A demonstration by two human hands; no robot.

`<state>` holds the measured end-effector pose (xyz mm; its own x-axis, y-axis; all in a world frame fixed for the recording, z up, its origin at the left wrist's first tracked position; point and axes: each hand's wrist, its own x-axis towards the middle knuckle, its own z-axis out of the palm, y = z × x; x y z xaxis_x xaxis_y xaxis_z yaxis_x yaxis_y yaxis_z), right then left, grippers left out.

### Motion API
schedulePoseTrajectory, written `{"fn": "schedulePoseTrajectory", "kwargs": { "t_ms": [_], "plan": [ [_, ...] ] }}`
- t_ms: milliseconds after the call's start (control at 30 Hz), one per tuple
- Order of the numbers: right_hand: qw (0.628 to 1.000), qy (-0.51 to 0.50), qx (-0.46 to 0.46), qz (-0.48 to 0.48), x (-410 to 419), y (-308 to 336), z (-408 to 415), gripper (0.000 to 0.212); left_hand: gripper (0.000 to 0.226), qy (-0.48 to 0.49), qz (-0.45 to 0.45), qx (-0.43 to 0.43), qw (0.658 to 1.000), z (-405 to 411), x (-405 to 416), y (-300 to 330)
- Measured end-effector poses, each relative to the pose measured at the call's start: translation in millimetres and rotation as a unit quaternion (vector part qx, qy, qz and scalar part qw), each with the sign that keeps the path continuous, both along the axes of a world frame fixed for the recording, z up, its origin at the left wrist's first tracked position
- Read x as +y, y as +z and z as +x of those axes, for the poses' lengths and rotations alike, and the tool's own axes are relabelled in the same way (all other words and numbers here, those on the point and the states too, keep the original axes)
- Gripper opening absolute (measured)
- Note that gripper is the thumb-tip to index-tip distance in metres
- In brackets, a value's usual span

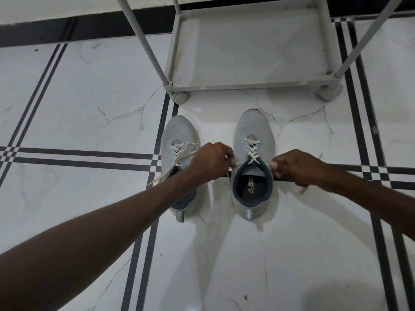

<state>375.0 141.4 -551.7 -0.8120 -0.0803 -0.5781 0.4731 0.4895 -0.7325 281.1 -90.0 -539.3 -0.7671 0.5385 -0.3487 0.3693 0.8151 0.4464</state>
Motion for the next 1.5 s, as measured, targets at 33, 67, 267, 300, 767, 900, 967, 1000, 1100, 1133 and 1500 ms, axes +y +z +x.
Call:
{"fn": "schedulePoseTrajectory", "kwargs": {
  "t_ms": [33, 67, 267, 300, 767, 900, 967, 1000, 1100, 1133, 1500],
  "plan": [
    [0.996, 0.040, 0.035, 0.067, 7.0, -3.8, -2.2, 0.041, 0.017, 0.003, -0.011, 0.008, 1.000, -2.3, -6.7, -2.4],
    [0.990, 0.067, 0.055, 0.114, 11.7, -8.0, -4.9, 0.041, 0.018, 0.009, -0.021, 0.013, 1.000, -3.4, -13.0, -4.3],
    [0.972, 0.107, 0.108, 0.180, 19.1, -15.0, -12.5, 0.041, 0.016, -0.016, -0.032, 0.018, 0.999, -7.2, -17.0, -3.0],
    [0.972, 0.109, 0.105, 0.177, 21.5, -9.9, -11.0, 0.040, 0.014, -0.034, -0.029, 0.010, 0.999, -10.4, -20.2, -1.4],
    [0.942, 0.149, 0.227, 0.196, 9.7, 107.0, -56.9, 0.008, 0.017, 0.096, 0.287, -0.189, 0.934, -21.1, 37.4, 35.8],
    [0.924, 0.108, 0.315, 0.185, 3.2, 101.5, -64.5, 0.016, 0.031, 0.110, 0.297, -0.344, 0.884, -8.7, 50.1, 33.3],
    [0.908, 0.079, 0.354, 0.209, 1.2, 90.4, -68.2, 0.012, 0.032, 0.092, 0.289, -0.342, 0.890, -8.2, 49.4, 30.8],
    [0.901, 0.058, 0.369, 0.221, -1.2, 82.3, -68.9, 0.010, 0.029, 0.092, 0.289, -0.334, 0.893, -8.8, 47.8, 31.7],
    [0.889, -0.068, 0.395, 0.223, -10.2, 58.3, -61.4, 0.018, 0.020, 0.096, 0.292, -0.309, 0.900, -11.8, 45.6, 35.4],
    [0.880, -0.113, 0.403, 0.224, -14.0, 52.7, -56.8, 0.020, 0.020, 0.101, 0.292, -0.307, 0.900, -14.2, 44.2, 36.5],
    [0.984, -0.044, 0.173, 0.015, -10.5, 40.1, -43.7, 0.026, 0.028, 0.137, 0.289, -0.330, 0.888, -31.8, 26.6, 42.5]
  ]
}}
